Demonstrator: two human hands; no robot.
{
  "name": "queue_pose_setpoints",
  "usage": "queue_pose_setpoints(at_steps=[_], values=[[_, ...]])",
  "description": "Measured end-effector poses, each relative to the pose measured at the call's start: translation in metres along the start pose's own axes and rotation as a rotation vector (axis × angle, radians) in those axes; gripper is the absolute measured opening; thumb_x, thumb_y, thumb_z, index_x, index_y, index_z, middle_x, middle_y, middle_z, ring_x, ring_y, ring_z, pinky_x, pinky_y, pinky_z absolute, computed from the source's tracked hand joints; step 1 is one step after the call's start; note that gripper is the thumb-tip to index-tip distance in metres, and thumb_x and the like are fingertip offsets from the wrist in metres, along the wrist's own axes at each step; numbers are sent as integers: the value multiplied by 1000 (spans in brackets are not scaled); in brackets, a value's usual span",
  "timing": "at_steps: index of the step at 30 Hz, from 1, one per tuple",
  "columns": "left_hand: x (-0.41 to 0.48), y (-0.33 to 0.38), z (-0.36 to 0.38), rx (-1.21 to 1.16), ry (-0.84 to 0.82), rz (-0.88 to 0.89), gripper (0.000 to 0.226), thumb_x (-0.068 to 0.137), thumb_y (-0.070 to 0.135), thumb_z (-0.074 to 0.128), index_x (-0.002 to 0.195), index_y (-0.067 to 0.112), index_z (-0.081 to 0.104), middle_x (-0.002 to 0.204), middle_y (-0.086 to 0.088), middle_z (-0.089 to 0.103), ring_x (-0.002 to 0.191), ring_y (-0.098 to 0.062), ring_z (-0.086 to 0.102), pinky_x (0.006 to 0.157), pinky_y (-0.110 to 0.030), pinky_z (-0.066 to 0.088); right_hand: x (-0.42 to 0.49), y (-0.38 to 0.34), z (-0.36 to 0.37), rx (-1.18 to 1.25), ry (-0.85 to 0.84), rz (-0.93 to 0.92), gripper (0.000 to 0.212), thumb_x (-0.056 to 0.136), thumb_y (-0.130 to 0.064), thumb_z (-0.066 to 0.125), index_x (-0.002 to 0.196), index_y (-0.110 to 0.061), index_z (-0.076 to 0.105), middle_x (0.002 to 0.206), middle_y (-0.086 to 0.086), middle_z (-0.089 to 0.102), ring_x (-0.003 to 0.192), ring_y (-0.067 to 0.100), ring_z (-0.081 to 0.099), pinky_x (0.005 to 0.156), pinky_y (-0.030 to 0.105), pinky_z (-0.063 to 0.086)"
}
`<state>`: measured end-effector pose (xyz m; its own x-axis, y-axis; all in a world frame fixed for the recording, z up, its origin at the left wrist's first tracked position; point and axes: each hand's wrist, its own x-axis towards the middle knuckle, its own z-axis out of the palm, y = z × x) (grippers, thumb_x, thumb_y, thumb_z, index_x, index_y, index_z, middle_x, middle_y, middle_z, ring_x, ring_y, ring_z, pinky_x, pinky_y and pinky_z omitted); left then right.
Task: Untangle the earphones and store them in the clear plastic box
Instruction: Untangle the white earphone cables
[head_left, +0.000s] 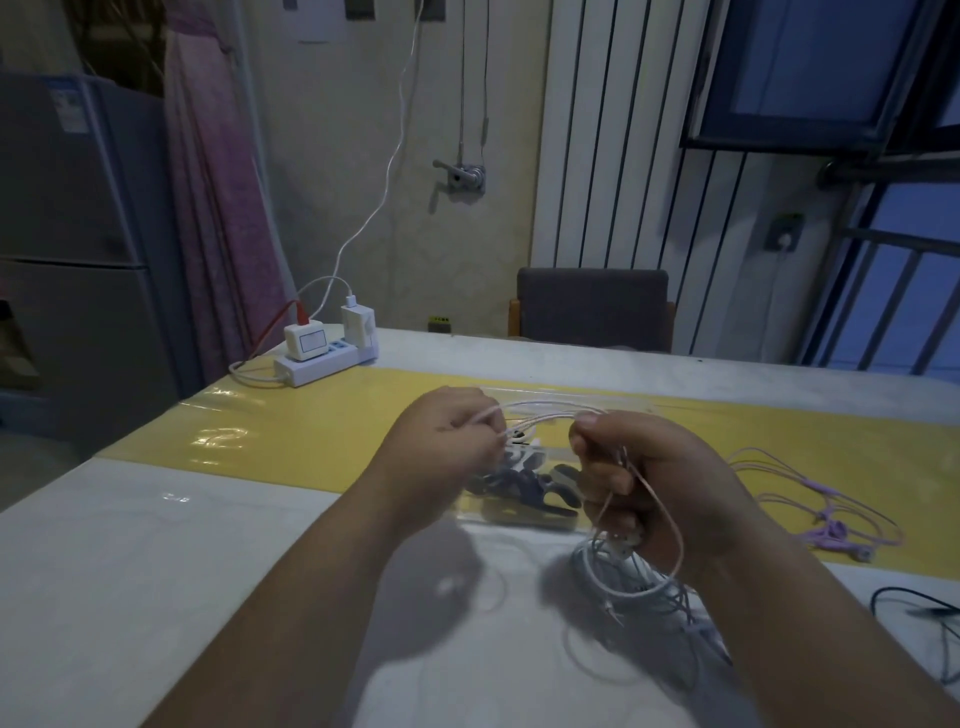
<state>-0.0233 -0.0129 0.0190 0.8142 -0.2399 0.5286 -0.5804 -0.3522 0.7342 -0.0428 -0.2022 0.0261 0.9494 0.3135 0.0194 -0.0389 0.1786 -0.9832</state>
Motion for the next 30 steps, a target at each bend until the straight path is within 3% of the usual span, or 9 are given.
queue_pose_setpoints(at_steps=[2, 5, 10, 15, 18, 23, 26, 28, 30], values=[[1, 1, -8, -200, 41, 1, 10, 54, 17, 51, 47, 20, 45, 56, 2, 45, 59, -13, 40, 57, -23, 33, 0, -1, -4, 30, -8, -13, 14, 71, -25, 61, 63, -13, 61, 44, -2, 36, 35, 10, 23, 40, 22, 10], [1, -2, -17, -487, 155, -124, 6, 52, 20, 47, 47, 18, 44, 61, -6, 40, 67, -22, 35, 64, -35, 28, 0, -1, -8, 38, -19, -26, 13, 69, -22, 59, 63, -12, 64, 46, 1, 40, 35, 9, 25, 40, 23, 10], [4, -5, -23, -943, 282, -326, 11, 58, 21, 42, 50, 15, 43, 60, -7, 47, 68, -23, 54, 68, -37, 33, -2, -2, -10, -47, -45, -7, 10, 65, -18, 53, 65, -8, 54, 48, 3, 36, 39, 12, 23, 36, 16, 20], [8, -7, -22, -1154, 316, -385, 14, 72, 21, 53, 61, 17, 45, 58, -1, 43, 63, -20, 54, 71, -34, 39, 1, 1, -7, -219, -16, -77, 11, 68, -16, 54, 65, -7, 48, 54, 2, 41, 46, 13, 25, 42, 24, 20], [9, -9, -23, -1271, 344, -388, 21, 85, 25, 54, 67, 16, 48, 46, 3, 34, 51, -15, 47, 64, -30, 39, 1, 0, -6, -305, 21, -112, 19, 82, -10, 59, 65, -8, 54, 50, 7, 47, 42, 14, 26, 41, 21, 20], [8, -9, -30, -1361, 394, -371, 22, 84, 29, 56, 67, 17, 48, 41, 6, 25, 41, -9, 34, 51, -23, 33, -1, -1, -4, -245, 4, -160, 29, 94, -17, 52, 69, -10, 64, 41, 2, 33, 35, 11, 22, 39, 18, 18], [8, -10, -31, -1397, 486, -322, 20, 82, 31, 59, 68, 18, 55, 50, 6, 40, 52, -12, 45, 59, -26, 38, -1, -1, -2, -319, -2, -159, 33, 90, -28, 55, 61, -13, 61, 42, 1, 36, 37, 11, 24, 40, 19, 19], [7, -9, -30, -1396, 464, -242, 19, 81, 33, 58, 89, 17, 64, 67, 6, 53, 69, -13, 56, 68, -26, 41, 0, 0, -2, -365, -1, -152, 36, 87, -35, 55, 58, -13, 56, 44, 0, 39, 39, 11, 28, 40, 19, 21], [5, -10, -29, -1385, 421, -184, 34, 81, 36, 58, 111, 20, 62, 86, 6, 59, 89, -14, 60, 78, -27, 42, 0, 0, -3, -405, 6, -138, 38, 91, -32, 54, 60, -11, 53, 47, 1, 46, 41, 10, 31, 41, 21, 23]])
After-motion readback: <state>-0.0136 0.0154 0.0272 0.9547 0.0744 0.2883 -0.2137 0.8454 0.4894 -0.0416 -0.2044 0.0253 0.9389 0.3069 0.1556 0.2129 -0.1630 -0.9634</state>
